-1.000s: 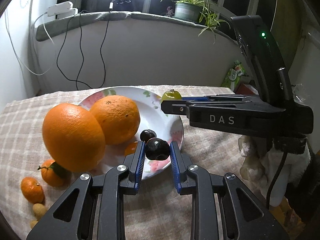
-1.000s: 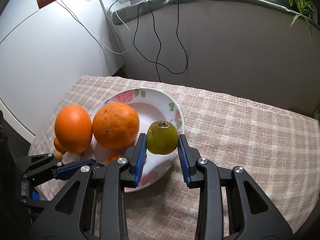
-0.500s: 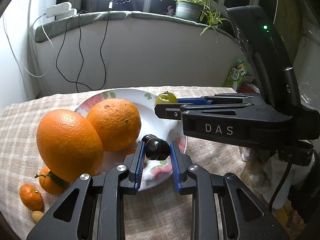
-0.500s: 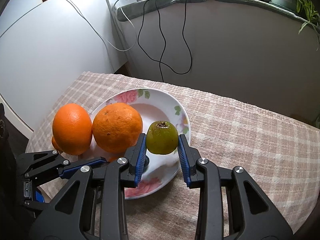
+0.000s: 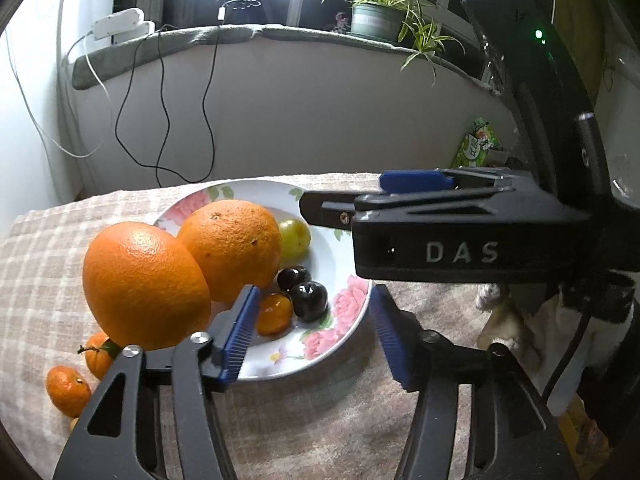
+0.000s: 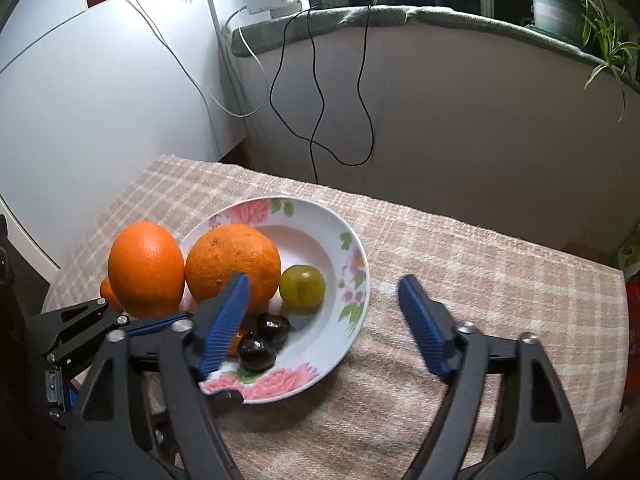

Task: Organize fruits
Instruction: 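Open both tools to release the plum and green-yellow fruit on the plate, then move both tools back to the small brown fruits on the table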

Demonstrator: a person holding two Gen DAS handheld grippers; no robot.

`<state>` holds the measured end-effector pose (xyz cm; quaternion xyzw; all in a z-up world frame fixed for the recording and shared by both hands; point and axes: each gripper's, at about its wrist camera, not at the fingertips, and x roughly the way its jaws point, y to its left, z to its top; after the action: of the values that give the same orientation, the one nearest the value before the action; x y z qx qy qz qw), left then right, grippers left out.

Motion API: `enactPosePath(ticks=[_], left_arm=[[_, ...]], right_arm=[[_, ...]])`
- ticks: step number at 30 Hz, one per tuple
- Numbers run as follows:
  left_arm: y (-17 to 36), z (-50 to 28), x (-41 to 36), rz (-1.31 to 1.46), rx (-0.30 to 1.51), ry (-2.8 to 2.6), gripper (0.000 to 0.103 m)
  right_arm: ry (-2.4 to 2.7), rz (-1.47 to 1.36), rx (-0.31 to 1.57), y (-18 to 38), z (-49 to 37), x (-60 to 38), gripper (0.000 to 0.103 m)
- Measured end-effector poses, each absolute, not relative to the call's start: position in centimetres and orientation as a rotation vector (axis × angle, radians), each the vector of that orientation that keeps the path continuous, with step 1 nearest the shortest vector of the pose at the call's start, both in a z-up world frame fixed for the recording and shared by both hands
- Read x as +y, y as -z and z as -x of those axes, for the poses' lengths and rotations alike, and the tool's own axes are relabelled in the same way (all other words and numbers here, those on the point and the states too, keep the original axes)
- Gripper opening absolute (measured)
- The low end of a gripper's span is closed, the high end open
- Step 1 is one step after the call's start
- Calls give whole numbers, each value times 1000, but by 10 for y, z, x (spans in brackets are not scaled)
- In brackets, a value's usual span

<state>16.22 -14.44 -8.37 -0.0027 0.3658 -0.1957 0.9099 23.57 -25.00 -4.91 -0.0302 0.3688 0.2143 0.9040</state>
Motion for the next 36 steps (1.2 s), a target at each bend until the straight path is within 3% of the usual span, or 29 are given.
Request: enactPosePath(ticks=[11, 20, 36], left_arm=[[77, -156, -143, 11, 752, 401, 59], [70, -145, -136, 27, 748, 392, 78], [60, -105, -85, 61, 736, 308, 79]], right_arm=[[-428, 55, 747, 41, -230, -252, 90], [-433, 39, 736, 30, -218, -252, 90], [-496, 47, 706, 14, -168, -231, 90]])
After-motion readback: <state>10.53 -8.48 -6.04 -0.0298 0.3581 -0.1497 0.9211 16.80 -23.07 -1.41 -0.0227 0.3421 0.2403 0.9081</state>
